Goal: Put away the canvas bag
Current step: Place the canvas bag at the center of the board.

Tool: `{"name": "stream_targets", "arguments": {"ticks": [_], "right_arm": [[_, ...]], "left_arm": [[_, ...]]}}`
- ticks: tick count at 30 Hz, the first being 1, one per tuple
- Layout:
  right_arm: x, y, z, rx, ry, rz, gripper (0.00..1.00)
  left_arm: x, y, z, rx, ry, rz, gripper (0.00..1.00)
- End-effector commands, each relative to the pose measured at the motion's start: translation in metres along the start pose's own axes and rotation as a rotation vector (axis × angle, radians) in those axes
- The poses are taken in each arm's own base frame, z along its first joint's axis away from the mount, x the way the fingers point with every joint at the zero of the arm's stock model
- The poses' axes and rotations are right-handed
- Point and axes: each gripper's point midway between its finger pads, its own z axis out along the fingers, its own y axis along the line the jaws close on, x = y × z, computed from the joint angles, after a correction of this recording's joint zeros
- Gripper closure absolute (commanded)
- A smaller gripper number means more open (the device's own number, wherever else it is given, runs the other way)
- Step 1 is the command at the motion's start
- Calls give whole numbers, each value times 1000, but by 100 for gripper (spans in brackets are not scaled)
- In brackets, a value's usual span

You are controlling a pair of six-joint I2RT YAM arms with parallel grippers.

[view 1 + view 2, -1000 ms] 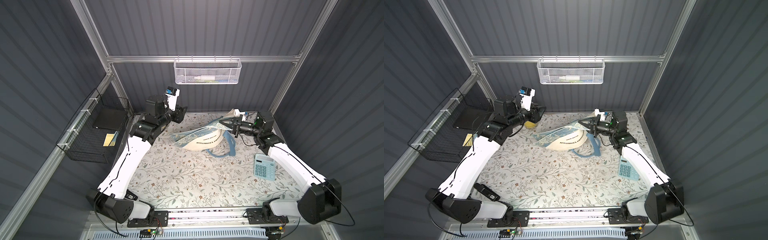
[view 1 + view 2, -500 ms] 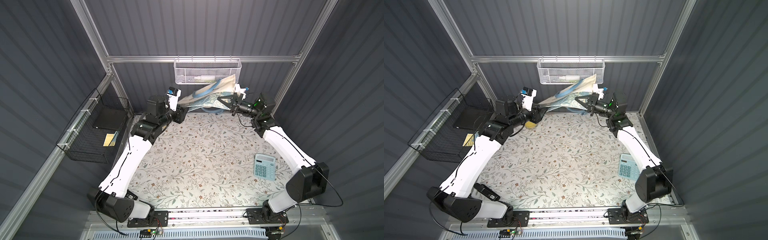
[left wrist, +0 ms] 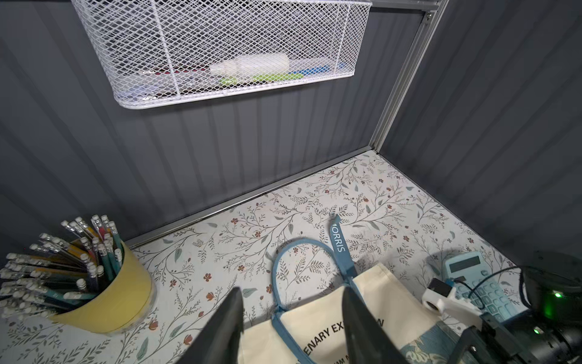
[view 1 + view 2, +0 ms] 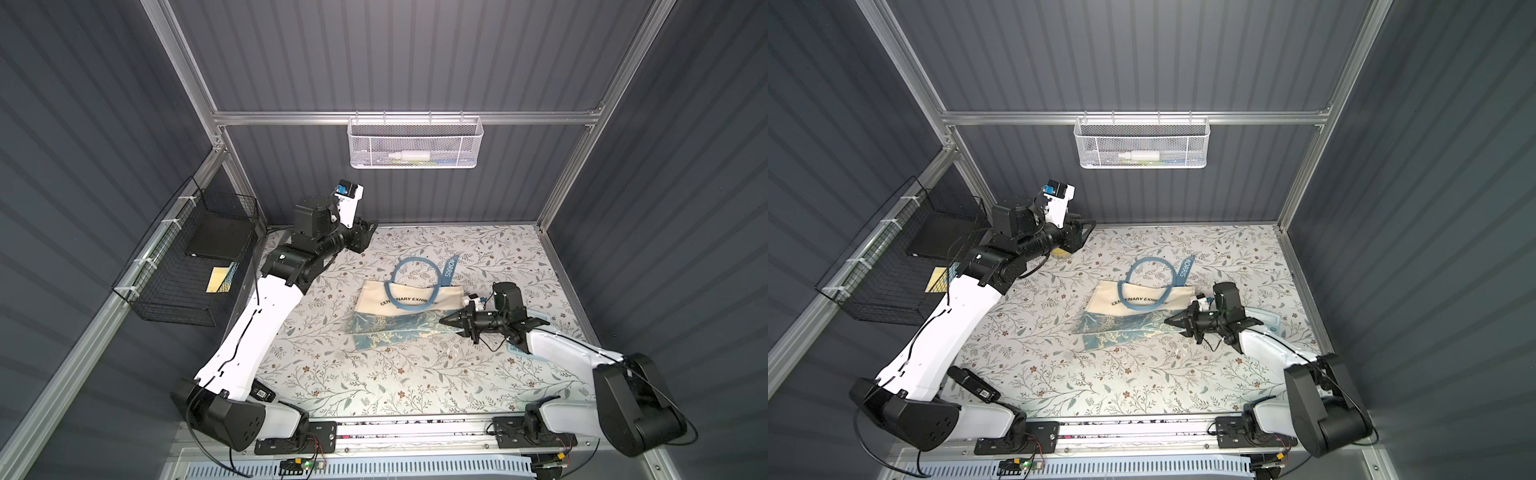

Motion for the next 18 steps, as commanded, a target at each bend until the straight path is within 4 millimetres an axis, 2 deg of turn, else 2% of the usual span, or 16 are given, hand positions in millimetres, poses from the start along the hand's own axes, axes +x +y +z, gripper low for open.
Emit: {"name": "stream_targets", "arguments": {"ticks": [1,3,6,9,11,13,18], "right_arm": [[12,-4,-5,35,33,-62,100],[20,-23,-6,91,55,-30,100],[30,-39,-14,163,60,-57,98],[36,-53,-19,215,59,-55,66],[37,-52,-21,216,45,-61,50],[34,-49,-25,226,11,-72,39],[20,-33,-48,298,-172,-119,36]], "left_arm": [[2,-8,-4,42,-8,-19,49],[6,-13,-1,62,-6,-17,49],[19,-20,2,80,16,-13,49],[36,-31,3,111,51,-5,49],[49,-39,3,121,75,7,49],[60,-45,1,122,93,12,49],[86,-52,-6,126,130,-9,49]]}}
